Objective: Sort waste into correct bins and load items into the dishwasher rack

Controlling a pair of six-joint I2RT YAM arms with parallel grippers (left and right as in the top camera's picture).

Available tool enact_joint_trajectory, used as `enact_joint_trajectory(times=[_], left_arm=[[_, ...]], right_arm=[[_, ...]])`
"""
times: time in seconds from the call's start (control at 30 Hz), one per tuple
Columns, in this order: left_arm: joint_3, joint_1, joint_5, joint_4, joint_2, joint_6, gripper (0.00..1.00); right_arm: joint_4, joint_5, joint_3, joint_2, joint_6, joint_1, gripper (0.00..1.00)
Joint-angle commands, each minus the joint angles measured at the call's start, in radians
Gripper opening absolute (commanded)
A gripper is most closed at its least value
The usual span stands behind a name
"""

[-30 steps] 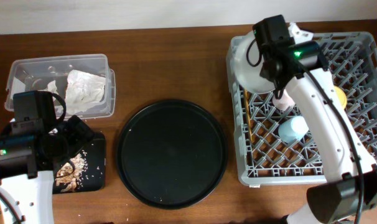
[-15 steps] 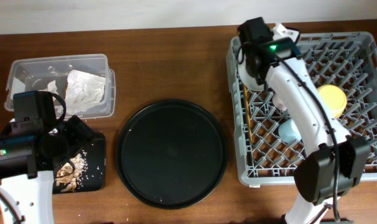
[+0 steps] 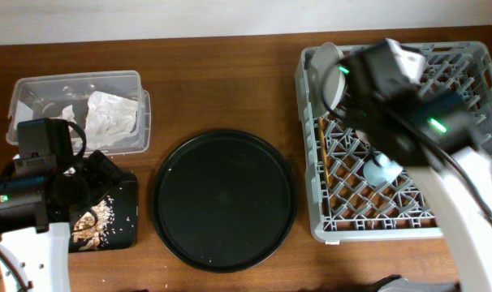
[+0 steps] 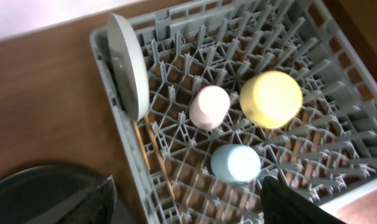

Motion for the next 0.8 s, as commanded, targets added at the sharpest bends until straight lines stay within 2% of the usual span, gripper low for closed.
enact_joint_trajectory(times=[0.0, 0.1, 0.2, 0.23, 0.33, 0.47, 0.77], left_arm=[[0.01, 0.005, 0.007, 0.002, -0.006, 0.004, 0.99], [0.01, 0.005, 0.007, 0.002, -0.006, 0.004, 0.99], [0.01, 0.005, 0.007, 0.002, -0.006, 0.004, 0.99], [0.01, 0.005, 0.007, 0.002, -0.006, 0.004, 0.99], [0.01, 0.005, 0.007, 0.002, -0.006, 0.004, 0.99], [0.01, 0.005, 0.007, 0.002, -0.006, 0.004, 0.99], [0.01, 0.005, 0.007, 0.002, -0.006, 0.004, 0.99]], right_arm=[[-0.124, -0.086, -0.009, -0.132, 0.066, 0.01, 0.7], [-0.174, -0.083, -0.147, -0.298, 0.105, 0.066, 0.7], [-0.103, -0.049, -0.432, -0.525, 0.203, 0.137, 0.71], [-0.063, -0.053, -0.506, -0.584, 0.209, 0.143, 0.99], [0.018, -0.073, -0.71, -0.731, 0.215, 0.143, 0.99], [0.018, -0.187, -0.761, -0.743, 0.214, 0.143, 0.99], [0.011, -0.2, -0.764, -0.746, 0.214, 0.143, 0.99]])
